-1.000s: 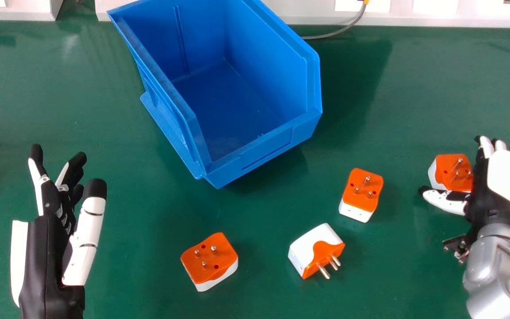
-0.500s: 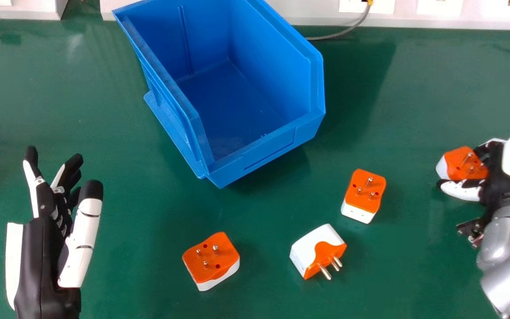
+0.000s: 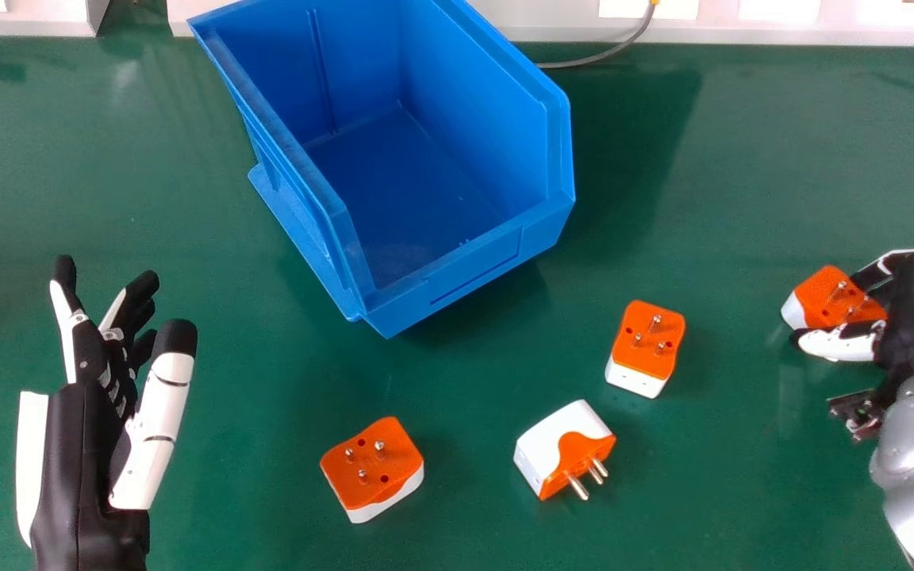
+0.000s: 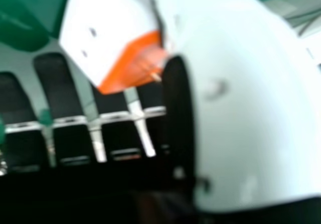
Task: Pick all objects and put in blue box
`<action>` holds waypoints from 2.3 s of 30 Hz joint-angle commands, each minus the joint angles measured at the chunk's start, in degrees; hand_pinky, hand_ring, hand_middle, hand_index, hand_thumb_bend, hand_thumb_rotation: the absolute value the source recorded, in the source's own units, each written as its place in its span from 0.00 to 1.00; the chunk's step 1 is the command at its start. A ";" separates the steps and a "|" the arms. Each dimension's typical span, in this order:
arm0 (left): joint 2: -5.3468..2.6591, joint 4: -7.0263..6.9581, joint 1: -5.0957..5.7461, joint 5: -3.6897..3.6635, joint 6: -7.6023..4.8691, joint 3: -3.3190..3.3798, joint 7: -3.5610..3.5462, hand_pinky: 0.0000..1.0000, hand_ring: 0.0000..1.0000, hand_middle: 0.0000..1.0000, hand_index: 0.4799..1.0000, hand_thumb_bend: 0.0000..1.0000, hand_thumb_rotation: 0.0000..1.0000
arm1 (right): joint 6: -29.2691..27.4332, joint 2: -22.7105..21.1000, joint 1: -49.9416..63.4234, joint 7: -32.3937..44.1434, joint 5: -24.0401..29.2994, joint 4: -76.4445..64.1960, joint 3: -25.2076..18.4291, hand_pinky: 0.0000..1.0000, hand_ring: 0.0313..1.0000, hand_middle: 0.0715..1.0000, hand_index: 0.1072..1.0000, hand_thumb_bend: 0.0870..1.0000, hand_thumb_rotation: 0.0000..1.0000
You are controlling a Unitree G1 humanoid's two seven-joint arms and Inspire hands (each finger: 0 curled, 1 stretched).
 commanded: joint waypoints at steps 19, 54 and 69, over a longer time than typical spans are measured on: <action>0.70 -1.01 -1.09 1.02 0.00 0.51 0.94 0.87 0.90 0.89 0.79 0.58 0.77 | 1.67 2.46 18.26 -1.17 0.23 -37.12 -4.66 0.09 0.10 0.12 0.41 0.44 0.12; -0.04 -1.80 -0.89 1.27 0.55 0.36 1.68 0.88 0.91 0.89 0.78 0.58 0.74 | -8.09 12.18 11.08 11.03 -10.03 -53.14 9.34 0.09 0.09 0.11 0.41 0.44 0.12; -0.06 -2.85 0.67 1.44 0.50 0.28 1.62 0.90 0.91 0.89 0.79 0.54 0.75 | -7.88 17.42 -8.93 9.63 -10.69 -29.00 12.15 0.15 0.17 0.33 0.45 0.45 0.01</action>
